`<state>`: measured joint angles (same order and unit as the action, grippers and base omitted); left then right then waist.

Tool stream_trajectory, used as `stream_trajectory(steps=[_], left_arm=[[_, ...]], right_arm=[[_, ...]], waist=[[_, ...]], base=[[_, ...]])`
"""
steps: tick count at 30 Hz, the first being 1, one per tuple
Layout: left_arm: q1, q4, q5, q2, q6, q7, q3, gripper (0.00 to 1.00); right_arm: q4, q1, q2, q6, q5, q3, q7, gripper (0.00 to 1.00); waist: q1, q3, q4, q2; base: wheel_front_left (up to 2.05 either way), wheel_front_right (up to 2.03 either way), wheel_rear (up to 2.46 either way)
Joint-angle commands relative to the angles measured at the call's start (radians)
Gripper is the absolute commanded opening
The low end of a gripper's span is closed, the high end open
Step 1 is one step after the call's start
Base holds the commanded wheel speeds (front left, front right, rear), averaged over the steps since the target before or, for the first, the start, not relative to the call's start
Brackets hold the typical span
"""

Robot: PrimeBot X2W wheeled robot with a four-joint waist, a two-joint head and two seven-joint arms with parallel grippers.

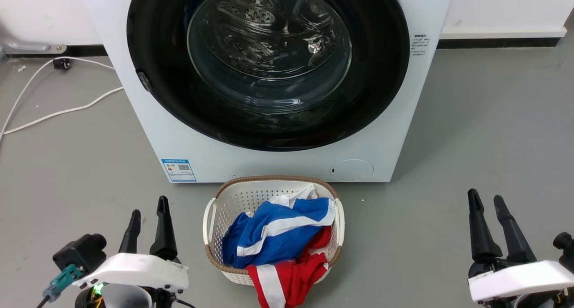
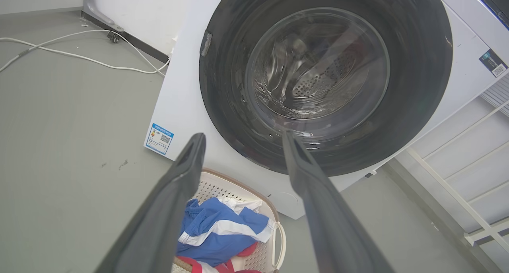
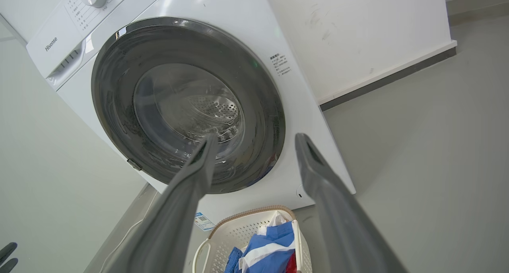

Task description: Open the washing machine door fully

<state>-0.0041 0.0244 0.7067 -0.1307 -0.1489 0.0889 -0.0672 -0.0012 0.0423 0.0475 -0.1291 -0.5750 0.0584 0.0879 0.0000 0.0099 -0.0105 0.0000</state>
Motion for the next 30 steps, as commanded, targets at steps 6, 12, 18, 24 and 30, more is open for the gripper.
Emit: stream_trajectory(steps=[6,12,18,24,30], left_arm=[[0.000,-0.037,-0.083,-0.034,-0.030,0.027,-0.041,1.00],[0.010,-0.046,-0.136,-0.044,-0.040,0.044,-0.064,1.00],[0.023,-0.048,-0.192,-0.048,-0.046,0.060,-0.077,1.00],[0.036,-0.046,-0.242,-0.044,-0.041,0.076,-0.083,1.00],[0.049,-0.044,-0.291,-0.034,-0.028,0.091,-0.082,1.00]], right_arm=[[-0.033,0.009,0.004,-0.002,0.103,0.003,0.027,1.00],[-0.045,0.023,0.004,-0.002,0.160,0.005,0.044,1.00],[-0.060,0.036,0.004,-0.002,0.210,0.008,0.060,1.00],[-0.075,0.051,0.004,-0.002,0.254,0.012,0.076,1.00],[-0.088,0.064,0.004,-0.002,0.297,0.010,0.090,1.00]], waist=[[0.0000,0.000,-0.001,0.0000],[0.0000,-0.001,-0.001,0.0000],[0.0000,-0.002,-0.002,0.0000],[0.0000,-0.004,-0.002,0.0000],[0.0000,-0.004,-0.002,0.0000]], base=[[0.00,0.00,0.00],[0.00,0.00,0.00],[0.00,0.00,0.00],[0.00,0.00,0.00],[0.00,0.00,0.00]])
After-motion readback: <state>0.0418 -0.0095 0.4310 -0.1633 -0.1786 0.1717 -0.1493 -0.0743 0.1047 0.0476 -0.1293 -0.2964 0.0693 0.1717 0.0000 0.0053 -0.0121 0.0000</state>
